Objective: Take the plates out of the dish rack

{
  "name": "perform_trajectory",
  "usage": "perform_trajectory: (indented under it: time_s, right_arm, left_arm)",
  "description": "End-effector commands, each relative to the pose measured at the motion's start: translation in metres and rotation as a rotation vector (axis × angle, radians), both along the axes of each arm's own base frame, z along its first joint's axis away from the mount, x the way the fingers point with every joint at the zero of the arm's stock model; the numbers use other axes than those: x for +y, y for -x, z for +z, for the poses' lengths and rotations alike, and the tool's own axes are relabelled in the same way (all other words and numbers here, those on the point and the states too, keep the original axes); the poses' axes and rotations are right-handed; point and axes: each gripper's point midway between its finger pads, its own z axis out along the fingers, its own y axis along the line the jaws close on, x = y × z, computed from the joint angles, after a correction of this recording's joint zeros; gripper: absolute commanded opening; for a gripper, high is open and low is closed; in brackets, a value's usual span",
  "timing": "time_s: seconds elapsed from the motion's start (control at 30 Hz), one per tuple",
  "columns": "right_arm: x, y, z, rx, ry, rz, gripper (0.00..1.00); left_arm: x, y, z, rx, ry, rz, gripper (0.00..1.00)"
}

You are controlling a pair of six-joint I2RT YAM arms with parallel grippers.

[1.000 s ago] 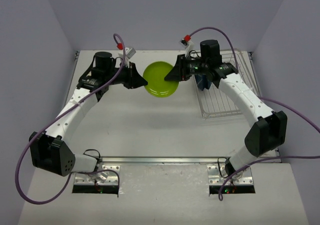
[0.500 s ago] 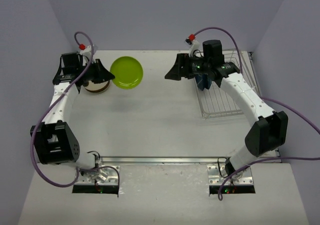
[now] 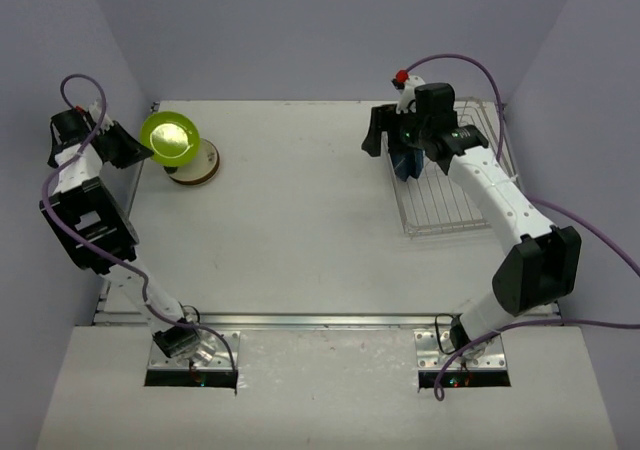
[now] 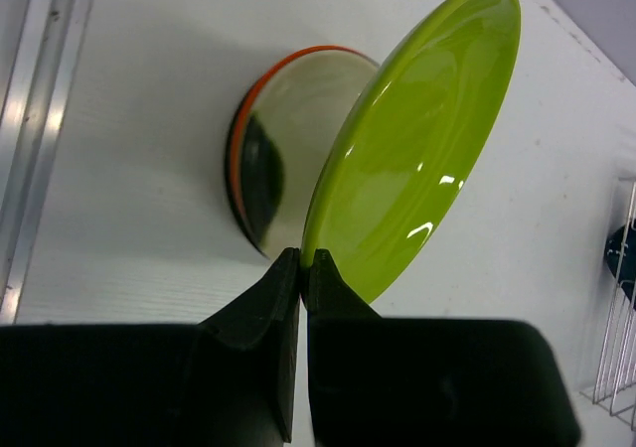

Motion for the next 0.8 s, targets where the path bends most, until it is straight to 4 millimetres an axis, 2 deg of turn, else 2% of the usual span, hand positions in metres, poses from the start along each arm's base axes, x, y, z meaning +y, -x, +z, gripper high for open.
perform_trajectory:
  time_s: [0.0, 0.13, 0.3, 0.33, 0.4, 0.47, 0.57, 0.63, 0.7, 0.73, 0.77]
  right_arm:
    - [-0.035, -0.013, 0.010, -0.070, 0.101, -0.132, 0.87]
    - [-0.053, -0.021, 0.008, -0.077, 0.146, -0.207, 0.84]
    - [-0.065, -0.025, 0.006, -0.082, 0.183, -0.265, 0.80]
    - [-0.068, -0.027, 0.004, -0.080, 0.198, -0.281, 0.80]
    - [-0.074, -0.029, 0.000, -0.076, 0.223, -0.305, 0.78]
    - [-0.082, -0.032, -0.002, -0.075, 0.253, -0.345, 0.78]
    - [-0.101, -0.038, -0.005, -0.084, 0.333, -0.421, 0.74]
    - [-0.108, -0.040, -0.006, -0.088, 0.376, -0.445, 0.71]
    - [-0.115, -0.042, -0.007, -0.091, 0.418, -0.461, 0.69]
    - [-0.117, -0.043, -0.008, -0.092, 0.431, -0.467, 0.68]
    - [-0.119, -0.043, -0.008, -0.097, 0.446, -0.468, 0.66]
  left_arm:
    - [0.012, -0.007, -0.018, 0.038, 0.051, 0.041, 0.00]
    - [0.013, -0.007, -0.035, 0.061, 0.061, 0.048, 0.00]
    - [0.014, -0.007, -0.044, 0.073, 0.058, 0.049, 0.01]
    - [0.014, -0.007, -0.047, 0.080, 0.061, 0.045, 0.07]
    - [0.013, -0.006, -0.049, 0.085, 0.058, 0.029, 0.26]
    - [0.012, -0.003, -0.054, 0.098, 0.054, 0.017, 0.36]
    - [0.014, 0.004, -0.057, 0.121, 0.014, 0.016, 0.57]
    - [0.018, 0.006, -0.046, 0.102, -0.039, 0.024, 0.77]
    - [0.022, 0.010, -0.033, 0.078, -0.101, 0.038, 0.88]
    - [0.022, 0.013, -0.039, 0.095, -0.108, 0.042, 0.91]
    - [0.022, 0.016, -0.028, 0.073, -0.147, 0.046, 0.94]
